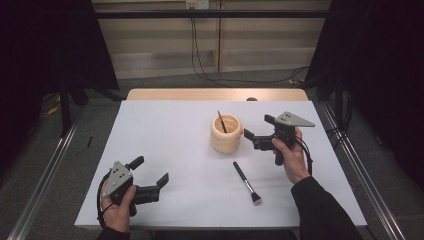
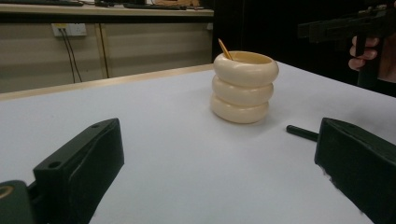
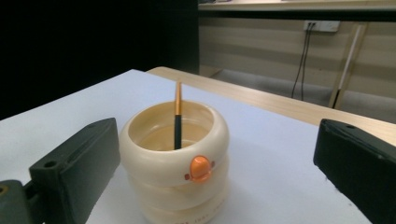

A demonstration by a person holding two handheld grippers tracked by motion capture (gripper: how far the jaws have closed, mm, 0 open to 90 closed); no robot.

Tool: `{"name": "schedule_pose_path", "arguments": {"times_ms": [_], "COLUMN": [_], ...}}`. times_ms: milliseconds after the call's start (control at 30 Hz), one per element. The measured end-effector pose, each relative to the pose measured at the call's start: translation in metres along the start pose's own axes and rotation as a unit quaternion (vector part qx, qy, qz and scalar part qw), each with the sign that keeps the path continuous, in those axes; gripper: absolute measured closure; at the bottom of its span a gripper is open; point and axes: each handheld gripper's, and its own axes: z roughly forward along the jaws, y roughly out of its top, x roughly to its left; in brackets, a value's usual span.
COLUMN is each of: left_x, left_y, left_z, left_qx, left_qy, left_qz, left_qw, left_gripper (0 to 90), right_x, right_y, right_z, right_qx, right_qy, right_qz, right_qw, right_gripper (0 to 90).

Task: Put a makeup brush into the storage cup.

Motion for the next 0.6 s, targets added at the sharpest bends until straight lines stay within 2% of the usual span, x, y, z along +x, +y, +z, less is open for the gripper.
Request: {"name": "schedule_pose_path", "arguments": {"times_ms": [67, 167, 333, 400, 500, 600], "left_x": [0.000, 0.000, -0.001, -0.003, -0.004, -0.002], "left_y": [0.000, 0.000, 0.000, 0.001, 0.001, 0.000], "left_z": [0.000, 0.001, 0.002, 0.003, 0.004, 0.003], "left_qx": [0.000, -0.001, 0.001, 0.003, 0.004, 0.002], "left_qy": [-0.003, -0.001, -0.001, -0.007, -0.006, -0.002], "left_qz": [0.000, -0.001, -0.007, 0.002, 0.004, 0.000], "left_qw": [1.0000, 1.0000, 1.0000, 1.0000, 1.0000, 1.0000], "left_gripper": [1.1, 1.1, 1.4, 0.8, 1.1, 1.2], "right_x": [-0.001, -0.003, -0.005, -0.004, -0.003, -0.003], "right_y": [-0.002, -0.006, -0.009, -0.010, -0.014, -0.017], "right_z": [-0.006, -0.016, -0.032, -0.039, -0.049, -0.058], "right_qx": [0.003, 0.008, 0.008, 0.009, 0.010, 0.007], "right_qy": [-0.002, -0.004, -0.020, -0.017, -0.019, -0.036], "right_qz": [-0.008, 0.004, 0.003, 0.003, 0.001, 0.000], "right_qw": [1.0000, 1.0000, 0.9998, 0.9998, 0.9998, 0.9993], "right_gripper": [0.2, 0.2, 0.2, 0.2, 0.2, 0.1]}}
